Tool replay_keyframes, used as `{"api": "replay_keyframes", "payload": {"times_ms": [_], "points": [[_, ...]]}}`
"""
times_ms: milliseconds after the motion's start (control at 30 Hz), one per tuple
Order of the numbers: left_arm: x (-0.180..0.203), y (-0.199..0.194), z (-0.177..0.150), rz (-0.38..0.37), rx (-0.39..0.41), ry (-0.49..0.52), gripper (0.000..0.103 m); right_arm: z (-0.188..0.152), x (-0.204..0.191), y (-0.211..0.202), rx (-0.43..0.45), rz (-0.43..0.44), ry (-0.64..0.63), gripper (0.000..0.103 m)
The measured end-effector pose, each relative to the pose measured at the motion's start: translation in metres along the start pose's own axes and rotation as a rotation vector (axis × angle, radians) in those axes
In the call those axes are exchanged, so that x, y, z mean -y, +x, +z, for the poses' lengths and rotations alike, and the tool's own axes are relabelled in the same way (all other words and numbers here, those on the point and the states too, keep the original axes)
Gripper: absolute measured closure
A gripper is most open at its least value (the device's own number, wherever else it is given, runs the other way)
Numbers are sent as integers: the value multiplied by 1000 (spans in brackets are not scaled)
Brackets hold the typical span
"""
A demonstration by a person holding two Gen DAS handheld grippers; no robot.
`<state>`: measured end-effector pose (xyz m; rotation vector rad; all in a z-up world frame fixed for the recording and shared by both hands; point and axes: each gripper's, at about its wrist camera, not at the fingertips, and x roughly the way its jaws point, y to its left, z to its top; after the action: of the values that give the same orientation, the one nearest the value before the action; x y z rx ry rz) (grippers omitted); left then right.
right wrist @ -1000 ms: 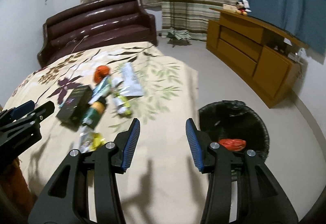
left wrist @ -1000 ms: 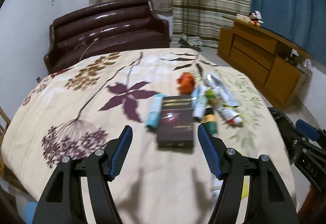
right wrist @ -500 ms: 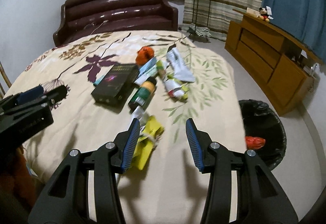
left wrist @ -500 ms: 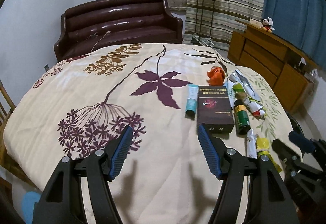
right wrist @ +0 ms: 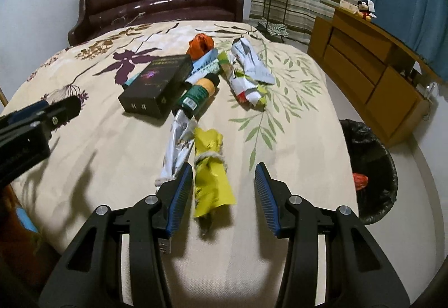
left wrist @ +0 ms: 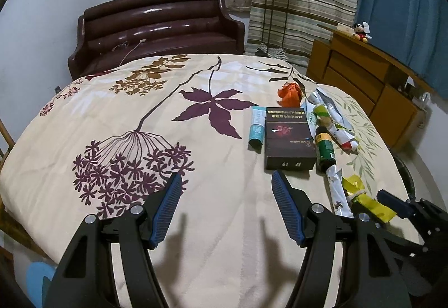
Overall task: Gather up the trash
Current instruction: 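Move both grippers back over the bed toward the yellow wrapper and paper roll, then grasp the yellow wrapper with the right gripper while the left gripper grasps the white paper roll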
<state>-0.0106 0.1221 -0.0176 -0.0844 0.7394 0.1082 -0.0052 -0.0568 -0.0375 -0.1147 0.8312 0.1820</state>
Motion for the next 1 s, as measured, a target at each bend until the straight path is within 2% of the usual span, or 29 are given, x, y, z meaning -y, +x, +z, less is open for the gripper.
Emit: {"api": "replay_keyframes", "payload": {"times_ms": [67,133,333,1000], "points": [[2,2,-1,1,-7,5,38,-2,-1,2,-2,1,-6,62],[4,4,-2,3,-14,10,38,-3,-1,2,-3,2,-12,72],[13,11,-5,8,-36,32,38,-6,-1,1,10,10,-24,81],[50,19,-13,14,-60,78,38,1,16,-6,45,5,16,81]]}}
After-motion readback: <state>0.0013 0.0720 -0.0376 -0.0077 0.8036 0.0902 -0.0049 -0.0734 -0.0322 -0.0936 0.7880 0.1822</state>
